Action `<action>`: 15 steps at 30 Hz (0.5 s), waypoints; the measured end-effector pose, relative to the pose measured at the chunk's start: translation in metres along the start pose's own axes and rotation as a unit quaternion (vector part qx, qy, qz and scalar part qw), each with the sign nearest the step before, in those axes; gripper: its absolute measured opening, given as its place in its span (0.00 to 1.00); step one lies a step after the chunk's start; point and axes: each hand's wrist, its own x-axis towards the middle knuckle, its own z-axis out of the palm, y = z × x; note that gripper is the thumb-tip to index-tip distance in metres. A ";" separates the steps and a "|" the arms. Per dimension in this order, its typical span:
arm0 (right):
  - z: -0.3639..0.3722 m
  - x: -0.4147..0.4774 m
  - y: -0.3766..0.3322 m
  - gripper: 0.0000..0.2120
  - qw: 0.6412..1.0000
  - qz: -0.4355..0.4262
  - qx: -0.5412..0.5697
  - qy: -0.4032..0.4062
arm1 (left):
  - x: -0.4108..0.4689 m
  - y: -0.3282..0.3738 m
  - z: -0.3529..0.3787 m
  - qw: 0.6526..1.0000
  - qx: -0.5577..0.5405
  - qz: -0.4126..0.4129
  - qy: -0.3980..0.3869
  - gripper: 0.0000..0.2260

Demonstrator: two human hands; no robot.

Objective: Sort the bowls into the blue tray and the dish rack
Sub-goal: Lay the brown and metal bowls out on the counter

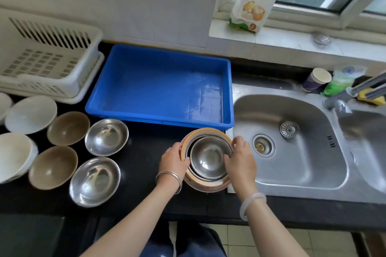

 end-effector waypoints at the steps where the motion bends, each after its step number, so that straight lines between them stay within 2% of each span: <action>1: -0.001 0.000 0.001 0.13 1.000 0.000 -0.001 0.003 | 0.001 0.000 0.001 1.000 0.001 0.000 -0.001 0.16; 7: -0.009 0.005 0.003 0.03 1.000 -0.007 -0.025 0.013 | 0.003 0.001 0.002 1.000 0.018 -0.007 -0.005 0.16; 15: -0.033 0.008 0.013 0.06 0.997 0.005 0.054 0.054 | 0.006 0.010 0.008 0.997 0.075 -0.021 0.001 0.19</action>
